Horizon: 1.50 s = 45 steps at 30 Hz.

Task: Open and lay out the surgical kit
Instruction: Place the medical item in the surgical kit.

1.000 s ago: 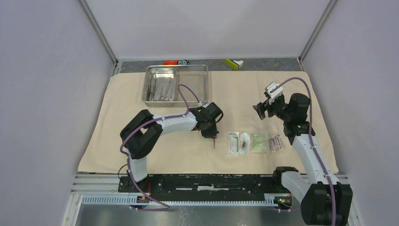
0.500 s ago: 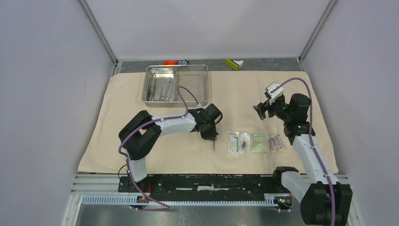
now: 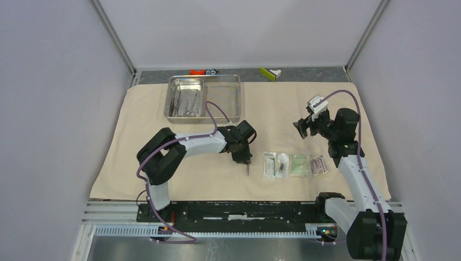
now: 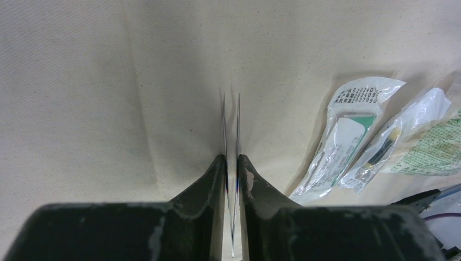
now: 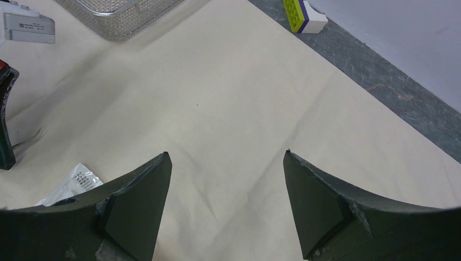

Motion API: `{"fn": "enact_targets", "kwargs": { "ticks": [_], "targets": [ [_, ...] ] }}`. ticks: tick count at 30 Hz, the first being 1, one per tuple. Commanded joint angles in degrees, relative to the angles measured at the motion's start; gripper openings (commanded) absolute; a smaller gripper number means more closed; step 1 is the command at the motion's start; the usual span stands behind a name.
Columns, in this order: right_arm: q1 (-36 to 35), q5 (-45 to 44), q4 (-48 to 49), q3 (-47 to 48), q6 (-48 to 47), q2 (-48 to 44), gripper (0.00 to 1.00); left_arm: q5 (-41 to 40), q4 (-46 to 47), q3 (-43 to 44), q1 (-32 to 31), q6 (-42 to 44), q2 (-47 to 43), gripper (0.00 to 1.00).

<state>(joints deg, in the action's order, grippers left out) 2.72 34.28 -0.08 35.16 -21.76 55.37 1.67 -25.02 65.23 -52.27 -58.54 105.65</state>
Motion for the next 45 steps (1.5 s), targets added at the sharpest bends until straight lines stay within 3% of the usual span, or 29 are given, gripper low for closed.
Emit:
{"fn": "enact_targets", "kwargs": {
  "ticks": [1, 19, 45],
  "targets": [
    [0.3, 0.9, 1.5, -0.6, 0.4, 0.0, 0.83, 0.6, 0.6, -0.8, -0.6, -2.1, -1.5, 0.21],
    [0.8, 1.3, 1.6, -0.7, 0.4, -0.2, 0.83, 1.6, 1.8, -1.6, 0.3, -2.3, -1.7, 0.28],
    [1.0, 1.7, 1.5, -0.5, 0.8, -0.1, 0.83, 0.5, -0.1, -0.6, 1.2, 1.4, -2.8, 0.24]
  ]
}}
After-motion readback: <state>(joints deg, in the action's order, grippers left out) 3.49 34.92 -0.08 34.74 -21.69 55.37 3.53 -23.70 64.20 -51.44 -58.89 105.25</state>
